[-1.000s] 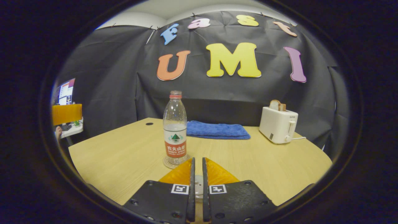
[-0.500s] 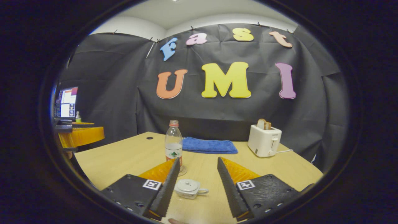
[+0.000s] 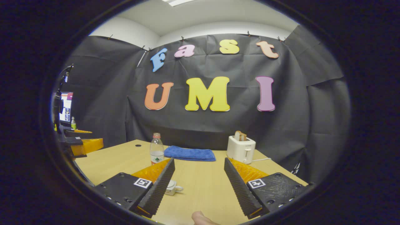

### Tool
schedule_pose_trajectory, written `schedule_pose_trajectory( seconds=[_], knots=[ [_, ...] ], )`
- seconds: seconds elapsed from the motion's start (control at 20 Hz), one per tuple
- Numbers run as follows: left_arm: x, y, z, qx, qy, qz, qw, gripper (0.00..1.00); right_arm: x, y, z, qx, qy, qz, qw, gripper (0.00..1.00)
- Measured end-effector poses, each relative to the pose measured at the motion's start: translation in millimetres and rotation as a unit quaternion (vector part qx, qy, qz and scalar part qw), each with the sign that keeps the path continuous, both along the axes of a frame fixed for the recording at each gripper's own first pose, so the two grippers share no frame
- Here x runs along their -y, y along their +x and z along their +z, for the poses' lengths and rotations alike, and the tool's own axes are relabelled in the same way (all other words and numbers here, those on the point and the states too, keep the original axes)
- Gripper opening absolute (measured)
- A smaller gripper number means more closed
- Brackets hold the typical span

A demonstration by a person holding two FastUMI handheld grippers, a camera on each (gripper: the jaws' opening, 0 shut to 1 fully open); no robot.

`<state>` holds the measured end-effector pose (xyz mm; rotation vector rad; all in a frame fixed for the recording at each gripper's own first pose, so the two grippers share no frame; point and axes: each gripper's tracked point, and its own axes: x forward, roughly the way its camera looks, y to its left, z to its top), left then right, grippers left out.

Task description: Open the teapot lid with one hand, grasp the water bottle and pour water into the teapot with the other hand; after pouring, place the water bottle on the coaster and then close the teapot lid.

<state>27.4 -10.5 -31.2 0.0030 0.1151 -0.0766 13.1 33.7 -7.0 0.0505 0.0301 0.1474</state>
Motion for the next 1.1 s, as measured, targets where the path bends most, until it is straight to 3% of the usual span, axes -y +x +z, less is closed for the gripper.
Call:
schedule_pose_trajectory(
  seconds=[0.15, 0.3, 0.35, 0.6, 1.1],
  knots=[
    [-3, -5, 9, 0.011, -0.005, 0.015, 1.000, 0.93, 24, -10, 5, 0.009, -0.004, -0.023, 1.000, 0.96],
    [6, -9, 17, 0.018, -0.041, 0.015, 0.999, 0.92, 41, -15, 3, 0.012, 0.002, -0.033, 0.999, 0.95],
    [5, -10, 18, 0.018, -0.042, 0.021, 0.999, 0.98, 44, -13, 2, 0.009, 0.000, -0.036, 0.999, 0.96],
    [-3, -13, 17, 0.019, 0.008, 0.051, 0.998, 0.98, 58, -12, 4, 0.009, 0.004, -0.053, 0.999, 0.95],
    [-2, -11, 10, 0.007, 0.004, 0.052, 0.999, 0.98, 51, -11, 0, 0.007, -0.003, -0.046, 0.999, 0.95]
  ],
)
